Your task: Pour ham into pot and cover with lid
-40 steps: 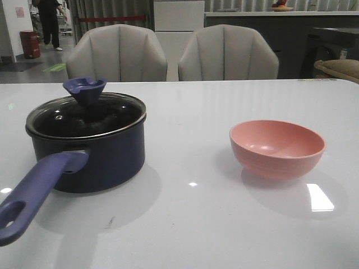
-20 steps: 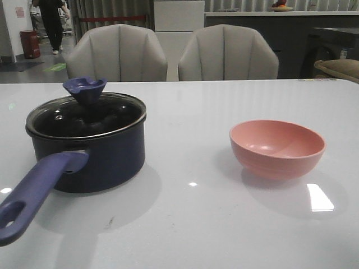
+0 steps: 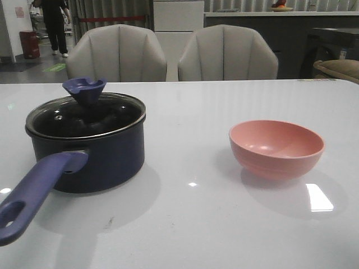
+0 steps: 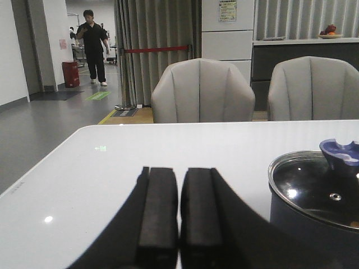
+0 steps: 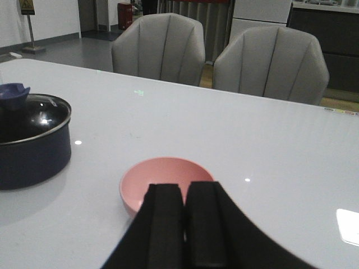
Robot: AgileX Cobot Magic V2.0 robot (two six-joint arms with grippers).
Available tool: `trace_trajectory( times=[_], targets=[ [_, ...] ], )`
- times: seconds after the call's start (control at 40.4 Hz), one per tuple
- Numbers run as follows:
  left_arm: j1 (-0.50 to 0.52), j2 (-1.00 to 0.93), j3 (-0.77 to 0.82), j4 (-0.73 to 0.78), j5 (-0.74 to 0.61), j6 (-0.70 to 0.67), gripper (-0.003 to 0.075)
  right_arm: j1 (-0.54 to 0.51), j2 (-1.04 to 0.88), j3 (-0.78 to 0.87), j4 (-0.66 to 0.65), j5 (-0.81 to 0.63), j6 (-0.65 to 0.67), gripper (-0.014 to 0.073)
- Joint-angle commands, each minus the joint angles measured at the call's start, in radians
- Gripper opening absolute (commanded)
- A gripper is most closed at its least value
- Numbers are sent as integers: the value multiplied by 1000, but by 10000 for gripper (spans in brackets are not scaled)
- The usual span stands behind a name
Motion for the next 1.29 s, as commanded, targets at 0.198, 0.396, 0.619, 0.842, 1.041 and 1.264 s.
trace_trajectory(
  times=[0.198,0.396,0.619,0.842,1.041,1.264],
  targets=[
    [-2,-16,22,0,-74,-17,113,-139,-63,31,-270,-121,227,146],
    [-2,-16,22,0,-74,-17,113,-169,-139,98,-281,-133,268,146],
    [-2,-16,22,0,-74,-17,113,-169,-165,158,-364,-163,381,146],
    [-2,-16,22,0,-74,-17,113,-169,-166,176,-365,-204,396,146],
    [-2,-16,22,0,-74,-17,113,-169,-166,176,-360,-204,396,146],
    [-2,-16,22,0,-74,-17,113,-169,-166,176,-360,-204,396,146]
  ],
)
